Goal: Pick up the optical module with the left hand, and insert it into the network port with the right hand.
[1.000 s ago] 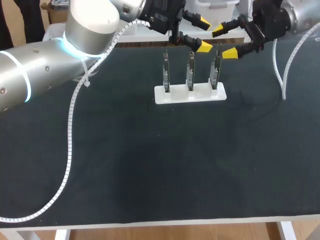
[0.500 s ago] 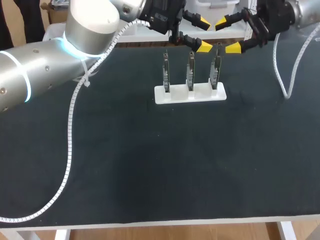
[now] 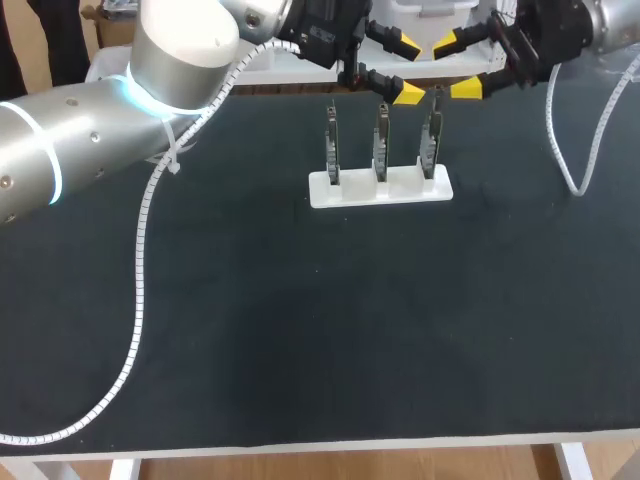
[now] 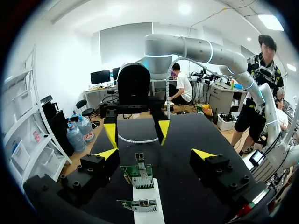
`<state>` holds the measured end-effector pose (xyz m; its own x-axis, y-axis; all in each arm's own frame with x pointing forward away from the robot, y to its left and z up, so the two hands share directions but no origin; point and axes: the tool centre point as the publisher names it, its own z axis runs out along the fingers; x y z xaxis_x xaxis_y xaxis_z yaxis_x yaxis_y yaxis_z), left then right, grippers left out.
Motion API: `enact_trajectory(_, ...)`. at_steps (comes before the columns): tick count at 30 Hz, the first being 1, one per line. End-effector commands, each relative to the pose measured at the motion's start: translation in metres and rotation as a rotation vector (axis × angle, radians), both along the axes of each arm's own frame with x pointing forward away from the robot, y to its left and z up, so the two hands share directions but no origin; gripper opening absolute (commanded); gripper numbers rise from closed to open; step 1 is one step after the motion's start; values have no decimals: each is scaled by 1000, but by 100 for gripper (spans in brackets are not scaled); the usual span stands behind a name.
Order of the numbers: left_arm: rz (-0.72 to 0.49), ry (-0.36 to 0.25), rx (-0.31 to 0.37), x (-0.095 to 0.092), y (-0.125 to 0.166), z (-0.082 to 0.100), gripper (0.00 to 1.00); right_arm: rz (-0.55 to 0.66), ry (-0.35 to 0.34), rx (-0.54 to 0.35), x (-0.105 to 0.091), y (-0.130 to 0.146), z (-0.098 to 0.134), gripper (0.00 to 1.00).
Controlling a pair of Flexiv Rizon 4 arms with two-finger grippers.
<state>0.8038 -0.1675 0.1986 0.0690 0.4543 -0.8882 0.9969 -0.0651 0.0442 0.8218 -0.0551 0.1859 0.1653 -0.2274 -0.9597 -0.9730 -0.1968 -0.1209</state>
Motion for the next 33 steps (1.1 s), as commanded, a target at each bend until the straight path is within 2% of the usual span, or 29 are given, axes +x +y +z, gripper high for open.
enact_trajectory(1,-3,3,6,2,-1,1,100,-5,-3,-1,-3,0,0,0)
enact_trajectory(26,-3,3,6,2,-1,1,100,-5,-3,-1,-3,0,0,0)
enact_trajectory(33,-3,3,6,2,-1,1,100,-6,30,-9,-4,1,-12,0)
